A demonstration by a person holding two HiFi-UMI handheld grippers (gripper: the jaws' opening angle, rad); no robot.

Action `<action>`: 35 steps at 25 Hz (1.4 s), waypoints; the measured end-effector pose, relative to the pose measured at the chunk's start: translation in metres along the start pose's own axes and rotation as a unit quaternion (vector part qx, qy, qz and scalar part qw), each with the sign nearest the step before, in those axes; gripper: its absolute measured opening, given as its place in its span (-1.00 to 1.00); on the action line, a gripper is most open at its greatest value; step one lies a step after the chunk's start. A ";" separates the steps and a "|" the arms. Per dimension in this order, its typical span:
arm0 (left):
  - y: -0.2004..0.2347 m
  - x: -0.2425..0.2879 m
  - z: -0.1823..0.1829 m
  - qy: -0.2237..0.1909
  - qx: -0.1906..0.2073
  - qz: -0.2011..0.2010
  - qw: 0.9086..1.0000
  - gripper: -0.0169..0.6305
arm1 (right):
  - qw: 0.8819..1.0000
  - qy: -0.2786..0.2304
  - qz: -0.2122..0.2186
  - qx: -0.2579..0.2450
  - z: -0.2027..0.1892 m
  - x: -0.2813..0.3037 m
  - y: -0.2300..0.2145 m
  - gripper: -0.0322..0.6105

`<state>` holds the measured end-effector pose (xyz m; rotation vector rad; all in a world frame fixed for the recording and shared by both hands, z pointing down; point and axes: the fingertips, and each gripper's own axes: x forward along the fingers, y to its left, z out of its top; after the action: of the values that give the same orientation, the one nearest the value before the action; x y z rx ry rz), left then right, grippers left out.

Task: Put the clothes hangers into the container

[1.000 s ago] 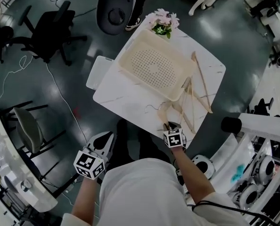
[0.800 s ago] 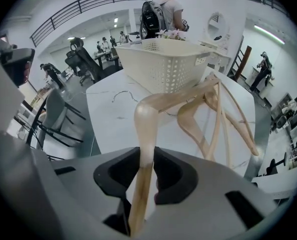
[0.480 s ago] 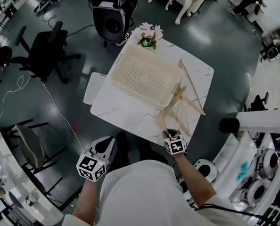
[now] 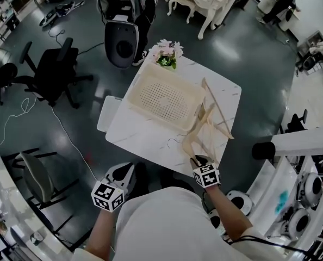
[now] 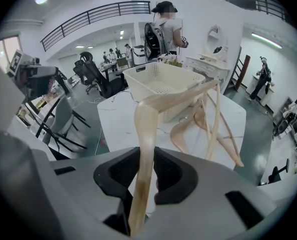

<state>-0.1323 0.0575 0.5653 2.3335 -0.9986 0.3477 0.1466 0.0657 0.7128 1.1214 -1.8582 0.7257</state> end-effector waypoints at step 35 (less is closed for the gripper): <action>0.011 -0.010 0.000 -0.039 -0.048 0.092 0.994 -0.92 | 0.939 0.080 0.263 -0.209 0.165 0.050 0.014 -0.59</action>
<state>-0.1477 0.0571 0.5657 2.1904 -1.2447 0.2750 0.0624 -0.0804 0.6741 0.2820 -2.0585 0.6399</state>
